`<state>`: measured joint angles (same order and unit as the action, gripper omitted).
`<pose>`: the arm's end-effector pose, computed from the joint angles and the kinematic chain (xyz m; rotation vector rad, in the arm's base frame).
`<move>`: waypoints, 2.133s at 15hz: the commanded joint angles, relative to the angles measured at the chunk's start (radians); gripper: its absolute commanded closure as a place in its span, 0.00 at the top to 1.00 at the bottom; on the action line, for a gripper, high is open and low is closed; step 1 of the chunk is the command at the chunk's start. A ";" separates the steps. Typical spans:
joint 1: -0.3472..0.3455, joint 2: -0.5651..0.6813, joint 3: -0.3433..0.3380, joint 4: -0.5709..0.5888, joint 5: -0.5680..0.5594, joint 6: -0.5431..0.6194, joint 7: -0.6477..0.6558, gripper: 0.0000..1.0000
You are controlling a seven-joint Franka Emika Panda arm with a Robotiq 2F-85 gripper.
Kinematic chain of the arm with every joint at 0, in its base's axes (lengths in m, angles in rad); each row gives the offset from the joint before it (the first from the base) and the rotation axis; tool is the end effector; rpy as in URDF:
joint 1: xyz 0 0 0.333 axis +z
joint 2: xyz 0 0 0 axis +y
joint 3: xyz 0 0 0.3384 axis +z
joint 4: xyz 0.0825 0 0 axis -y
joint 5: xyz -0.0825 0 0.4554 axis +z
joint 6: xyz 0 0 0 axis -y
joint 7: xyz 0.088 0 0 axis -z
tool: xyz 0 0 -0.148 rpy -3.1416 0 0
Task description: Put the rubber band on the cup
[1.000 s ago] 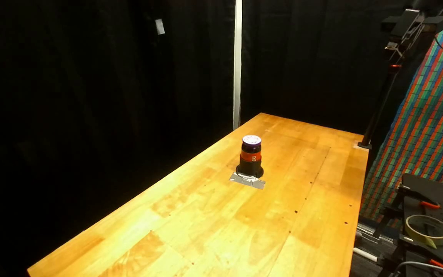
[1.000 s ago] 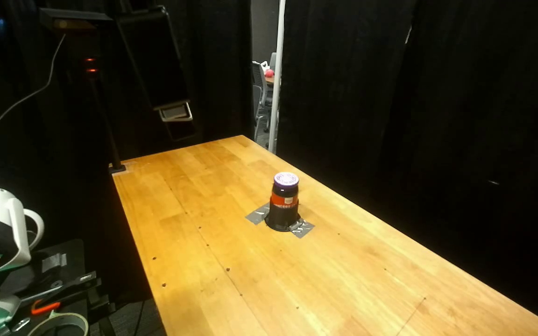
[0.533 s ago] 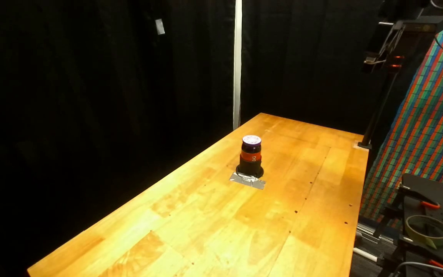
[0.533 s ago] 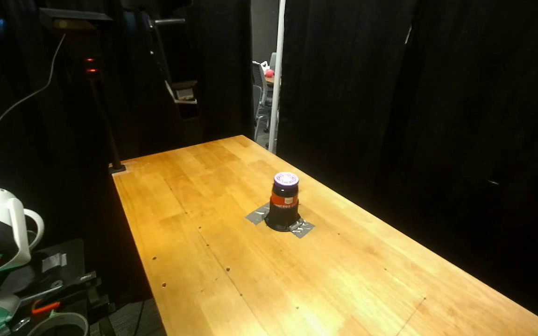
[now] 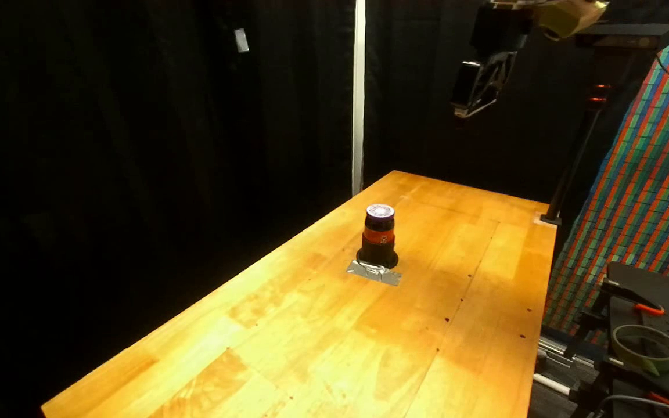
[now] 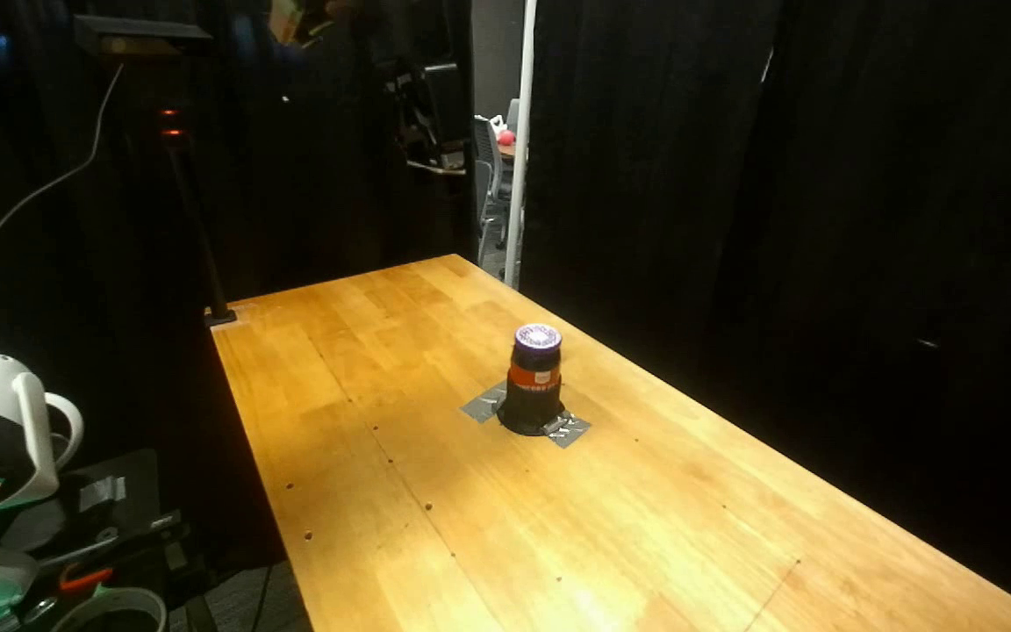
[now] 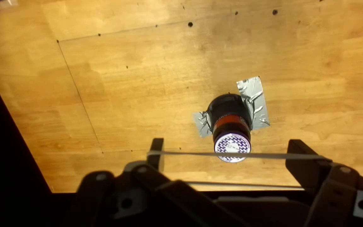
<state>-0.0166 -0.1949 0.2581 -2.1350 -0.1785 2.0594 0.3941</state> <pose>0.5624 0.1256 0.4554 2.9619 -0.1175 0.2547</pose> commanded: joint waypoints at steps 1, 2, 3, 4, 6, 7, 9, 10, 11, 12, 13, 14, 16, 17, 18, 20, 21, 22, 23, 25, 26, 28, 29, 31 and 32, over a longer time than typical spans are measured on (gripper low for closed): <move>0.037 0.192 -0.030 0.184 -0.053 0.049 0.023 1.00; 0.045 0.233 -0.043 0.215 -0.047 0.070 0.012 1.00; 0.053 0.270 -0.057 0.242 -0.042 0.088 -0.001 1.00; 0.060 0.309 -0.072 0.270 -0.027 0.100 -0.016 1.00; 0.072 0.383 -0.101 0.321 -0.013 0.111 -0.046 1.00; 0.078 0.412 -0.113 0.341 -0.007 0.109 -0.053 1.00; 0.087 0.471 -0.134 0.378 0.011 0.105 -0.083 1.00; 0.092 0.496 -0.142 0.393 0.016 0.104 -0.091 1.00; 0.095 0.519 -0.148 0.404 0.027 0.113 -0.108 1.00; 0.100 0.540 -0.152 0.414 0.037 0.118 -0.118 1.00; 0.105 0.560 -0.155 0.422 0.044 0.130 -0.128 1.00; 0.107 0.579 -0.155 0.430 0.057 0.135 -0.142 1.00; 0.113 0.614 -0.157 0.442 0.073 0.153 -0.158 1.00; 0.116 0.632 -0.160 0.448 0.077 0.164 -0.164 1.00; 0.119 0.646 -0.162 0.450 0.080 0.176 -0.168 1.00; 0.123 0.673 -0.169 0.449 0.078 0.213 -0.170 1.00; 0.125 0.684 -0.172 0.450 0.078 0.227 -0.172 1.00; 0.128 0.697 -0.177 0.449 0.073 0.247 -0.172 1.00; 0.129 0.710 -0.180 0.452 0.074 0.261 -0.175 1.00; 0.132 0.730 -0.191 0.452 0.069 0.289 -0.177 1.00; 0.133 0.740 -0.195 0.452 0.069 0.300 -0.177 1.00; 0.135 0.759 -0.204 0.454 0.067 0.327 -0.177 1.00; 0.136 0.766 -0.207 0.454 0.067 0.338 -0.179 1.00; 0.139 0.781 -0.214 0.453 0.067 0.366 -0.176 1.00; 0.139 0.788 -0.216 0.454 0.067 0.376 -0.177 1.00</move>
<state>0.1009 0.5605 0.0682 -1.7152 -0.1219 2.3997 0.2345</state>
